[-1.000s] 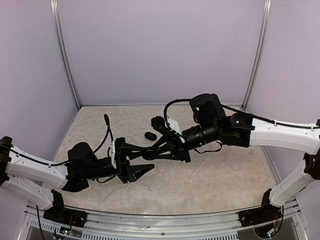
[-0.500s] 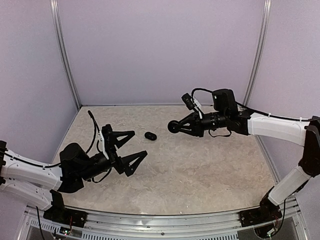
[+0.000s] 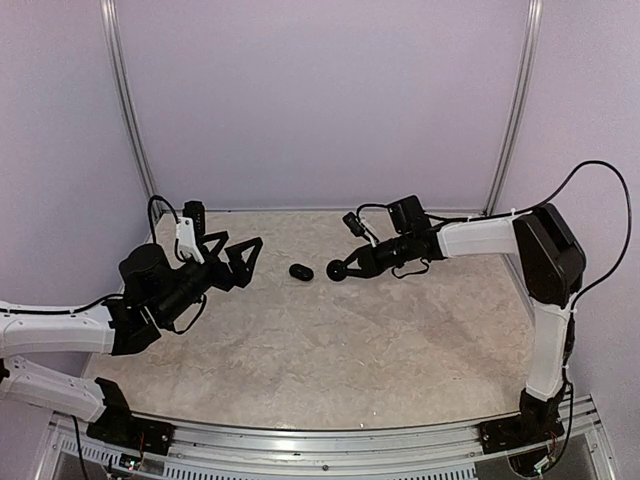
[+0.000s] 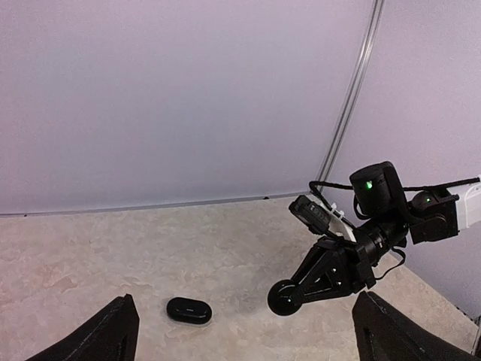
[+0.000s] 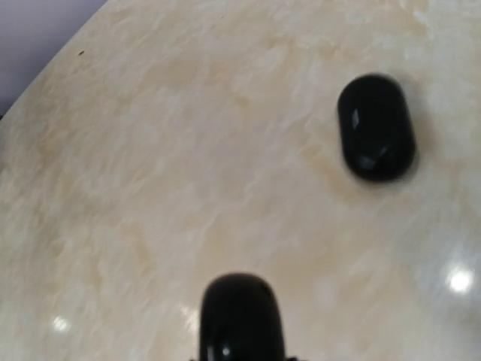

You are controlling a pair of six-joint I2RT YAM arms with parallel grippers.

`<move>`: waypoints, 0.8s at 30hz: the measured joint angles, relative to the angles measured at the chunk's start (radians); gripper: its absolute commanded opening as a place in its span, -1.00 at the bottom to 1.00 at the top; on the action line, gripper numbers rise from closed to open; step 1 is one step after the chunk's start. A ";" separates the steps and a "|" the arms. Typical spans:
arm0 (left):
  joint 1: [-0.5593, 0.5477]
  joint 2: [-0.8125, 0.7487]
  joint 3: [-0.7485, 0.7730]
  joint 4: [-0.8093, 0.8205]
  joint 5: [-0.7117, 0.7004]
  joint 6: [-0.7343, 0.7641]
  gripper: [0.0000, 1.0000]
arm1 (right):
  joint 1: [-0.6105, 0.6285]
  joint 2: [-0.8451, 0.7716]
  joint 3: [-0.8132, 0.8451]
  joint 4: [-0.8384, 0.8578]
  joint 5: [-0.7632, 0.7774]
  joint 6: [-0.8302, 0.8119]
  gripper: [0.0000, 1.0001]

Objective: Insert the wireless bluetooth earbuds into the charging case
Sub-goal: Place the charging case with the earbuds at the center of the board.

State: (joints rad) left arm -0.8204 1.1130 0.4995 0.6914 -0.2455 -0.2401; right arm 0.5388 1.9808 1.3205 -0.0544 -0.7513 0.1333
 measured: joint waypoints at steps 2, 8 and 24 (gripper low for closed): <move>0.018 0.000 0.000 -0.041 -0.004 -0.034 0.98 | -0.002 0.058 0.061 -0.005 -0.003 0.000 -0.67; 0.036 0.003 0.007 -0.138 -0.018 -0.092 0.98 | -0.014 0.214 0.199 -0.033 0.003 0.004 -0.66; 0.074 0.056 0.037 -0.217 -0.014 -0.148 0.98 | -0.040 0.378 0.347 -0.085 -0.013 0.014 -0.12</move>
State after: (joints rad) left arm -0.7464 1.1690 0.5362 0.4744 -0.2600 -0.3878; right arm 0.4992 2.3592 1.6676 -0.1390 -0.7643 0.1478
